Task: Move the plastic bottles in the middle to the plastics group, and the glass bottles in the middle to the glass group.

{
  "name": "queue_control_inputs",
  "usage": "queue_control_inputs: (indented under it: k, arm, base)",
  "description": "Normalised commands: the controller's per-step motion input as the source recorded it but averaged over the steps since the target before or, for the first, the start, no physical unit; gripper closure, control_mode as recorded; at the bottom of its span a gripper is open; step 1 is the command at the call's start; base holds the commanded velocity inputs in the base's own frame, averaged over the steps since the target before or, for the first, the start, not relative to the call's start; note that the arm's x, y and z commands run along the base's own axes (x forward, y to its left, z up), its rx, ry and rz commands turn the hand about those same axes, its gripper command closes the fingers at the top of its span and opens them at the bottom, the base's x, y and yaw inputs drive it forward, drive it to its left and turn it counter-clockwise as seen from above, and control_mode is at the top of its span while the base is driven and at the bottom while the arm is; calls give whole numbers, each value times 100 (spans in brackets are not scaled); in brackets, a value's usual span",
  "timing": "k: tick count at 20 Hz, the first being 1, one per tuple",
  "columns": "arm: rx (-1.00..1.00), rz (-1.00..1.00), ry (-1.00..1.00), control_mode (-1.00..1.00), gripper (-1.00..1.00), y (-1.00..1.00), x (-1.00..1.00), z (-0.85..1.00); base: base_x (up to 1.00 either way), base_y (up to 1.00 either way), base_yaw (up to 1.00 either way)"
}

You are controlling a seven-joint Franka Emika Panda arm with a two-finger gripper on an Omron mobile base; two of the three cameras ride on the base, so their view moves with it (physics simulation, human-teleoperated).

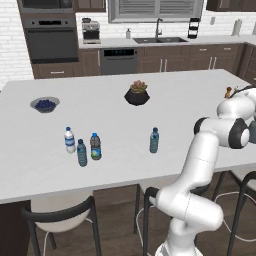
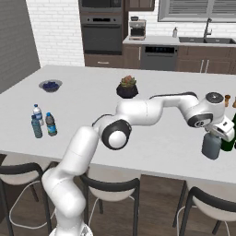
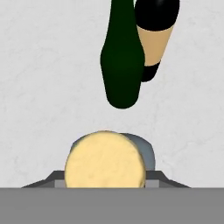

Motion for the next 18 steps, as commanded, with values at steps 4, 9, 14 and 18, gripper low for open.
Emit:
queue_control_inputs:
  k: [4, 9, 14, 18]
  arm:
    - [-4, 0, 0, -100, 100, -2, 28, -40]
    - [-2, 0, 0, -100, 100, -2, 16, -55]
    - [-3, 0, 0, -100, -100, -1, 3, -44]
    - [-1, 1, -2, -100, -100, -1, 0, -7]
  base:
    - [0, 0, 0]
    - [0, 0, 0]
    - [0, 0, 0]
    - [0, 0, 0]
